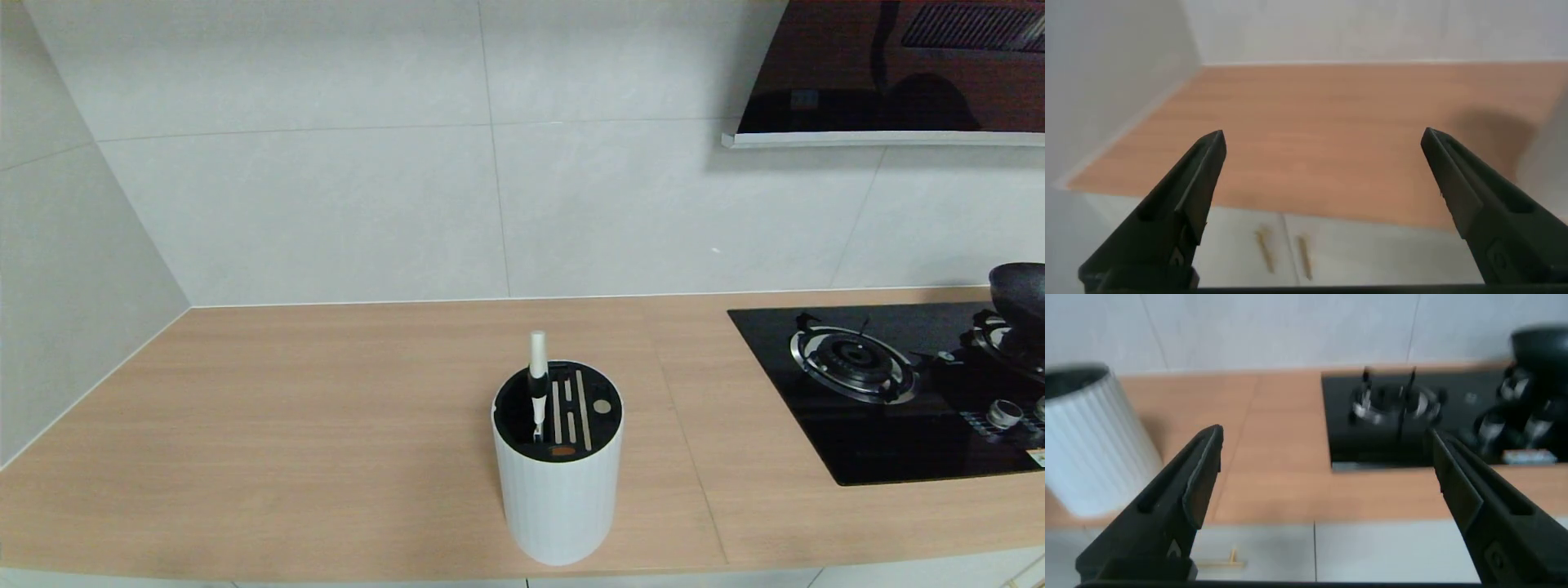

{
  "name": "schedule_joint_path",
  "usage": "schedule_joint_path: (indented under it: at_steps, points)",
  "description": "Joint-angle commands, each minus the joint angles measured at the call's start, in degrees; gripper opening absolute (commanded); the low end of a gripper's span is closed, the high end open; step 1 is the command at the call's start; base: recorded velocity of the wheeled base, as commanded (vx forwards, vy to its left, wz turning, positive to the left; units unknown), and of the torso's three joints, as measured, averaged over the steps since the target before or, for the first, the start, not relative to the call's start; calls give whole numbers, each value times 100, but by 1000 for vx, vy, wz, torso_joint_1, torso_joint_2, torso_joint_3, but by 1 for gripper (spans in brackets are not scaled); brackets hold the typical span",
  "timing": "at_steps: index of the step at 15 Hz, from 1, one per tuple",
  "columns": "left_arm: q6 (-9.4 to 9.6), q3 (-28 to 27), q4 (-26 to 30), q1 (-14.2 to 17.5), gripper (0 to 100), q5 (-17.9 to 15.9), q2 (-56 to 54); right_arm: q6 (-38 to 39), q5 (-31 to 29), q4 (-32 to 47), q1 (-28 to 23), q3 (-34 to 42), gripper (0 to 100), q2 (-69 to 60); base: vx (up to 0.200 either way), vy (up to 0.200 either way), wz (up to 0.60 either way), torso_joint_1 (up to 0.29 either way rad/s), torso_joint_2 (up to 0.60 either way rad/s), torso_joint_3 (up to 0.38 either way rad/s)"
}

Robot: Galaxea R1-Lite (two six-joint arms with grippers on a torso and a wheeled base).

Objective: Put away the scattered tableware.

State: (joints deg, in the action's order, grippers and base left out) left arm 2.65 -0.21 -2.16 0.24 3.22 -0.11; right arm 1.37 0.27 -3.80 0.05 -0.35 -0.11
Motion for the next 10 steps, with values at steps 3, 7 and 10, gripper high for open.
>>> schedule_joint_path:
  at_steps: [3, 7, 10]
  points:
    - [26, 21, 216, -7, 100, -419, 11, -31, 17, 398, 4, 35, 100, 11, 0, 0, 0, 0, 0, 0]
    - [-229, 21, 216, -24, 100, -410, 11, -277, 316, 416, 4, 35, 100, 11, 0, 0, 0, 0, 0, 0]
    - [-229, 21, 216, -24, 100, -410, 11, -224, 316, 407, 4, 35, 100, 11, 0, 0, 0, 0, 0, 0]
